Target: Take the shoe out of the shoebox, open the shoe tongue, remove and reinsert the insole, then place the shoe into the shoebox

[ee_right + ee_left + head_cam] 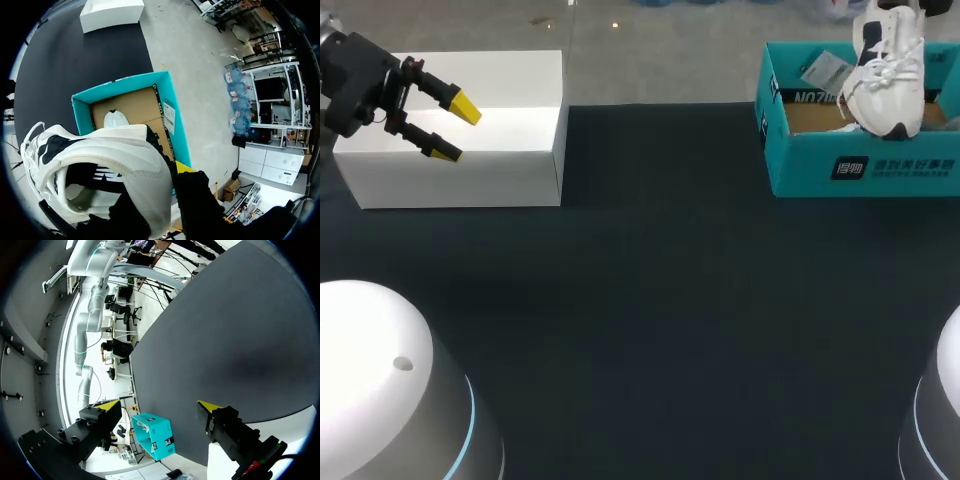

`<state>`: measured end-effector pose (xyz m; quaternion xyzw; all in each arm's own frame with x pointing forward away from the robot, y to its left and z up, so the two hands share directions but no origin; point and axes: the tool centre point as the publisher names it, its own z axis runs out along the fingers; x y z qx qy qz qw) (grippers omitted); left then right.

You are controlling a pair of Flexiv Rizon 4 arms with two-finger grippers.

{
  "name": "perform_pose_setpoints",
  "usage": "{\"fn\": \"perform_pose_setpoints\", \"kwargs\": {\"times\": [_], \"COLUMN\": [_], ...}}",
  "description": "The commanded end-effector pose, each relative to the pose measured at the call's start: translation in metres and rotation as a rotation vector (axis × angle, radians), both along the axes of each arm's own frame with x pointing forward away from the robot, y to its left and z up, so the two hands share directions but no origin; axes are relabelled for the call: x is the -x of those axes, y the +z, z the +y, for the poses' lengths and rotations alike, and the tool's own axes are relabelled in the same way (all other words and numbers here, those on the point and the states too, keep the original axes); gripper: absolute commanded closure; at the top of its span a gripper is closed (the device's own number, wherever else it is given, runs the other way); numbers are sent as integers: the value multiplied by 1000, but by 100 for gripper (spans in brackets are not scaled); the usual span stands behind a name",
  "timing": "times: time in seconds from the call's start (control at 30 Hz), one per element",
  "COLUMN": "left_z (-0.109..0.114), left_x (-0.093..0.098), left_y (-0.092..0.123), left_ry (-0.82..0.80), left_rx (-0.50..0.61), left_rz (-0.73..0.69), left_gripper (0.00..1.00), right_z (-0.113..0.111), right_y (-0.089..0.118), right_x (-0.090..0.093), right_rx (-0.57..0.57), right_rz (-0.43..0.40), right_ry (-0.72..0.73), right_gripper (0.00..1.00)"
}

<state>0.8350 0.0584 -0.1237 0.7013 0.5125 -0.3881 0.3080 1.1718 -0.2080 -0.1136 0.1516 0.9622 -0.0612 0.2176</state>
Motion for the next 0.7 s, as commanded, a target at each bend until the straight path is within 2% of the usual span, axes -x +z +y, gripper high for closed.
{"fn": "perform_pose_setpoints", "kwargs": {"times": [0.03, 0.17, 0.3, 0.43, 0.57, 0.6, 0.63, 0.67, 0.7], "left_z": [1, 1, 1, 1, 1, 1, 1, 1, 1], "left_x": [0, 0, 0, 0, 0, 0, 0, 0, 0], "left_y": [0, 0, 0, 0, 0, 0, 0, 0, 0], "left_ry": [-2, -2, -2, -2, -2, -2, -2, -2, -2], "left_rx": [-2, -2, -2, -2, -2, -2, -2, -2, -2], "left_rz": [0, 0, 0, 0, 0, 0, 0, 0, 0], "left_gripper": [0, 0, 0, 0, 0, 0, 0, 0, 0], "right_z": [-39, -73, -93, -104, -105, -103, -103, -103, -103], "right_y": [-12, -14, -16, -24, -23, -24, -25, -24, -26], "right_x": [-44, -62, -74, -84, -85, -88, -92, -93, -100], "right_rx": [-6, 7, -17, 18, 17, 33, 19, 2, -6], "right_rz": [42, 38, 80, 109, 122, 98, 125, 115, 102], "right_ry": [18, 20, 26, -11, -91, -205, -273, -351, -521], "right_gripper": [100, 100, 100, 100, 100, 100, 100, 100, 100]}}
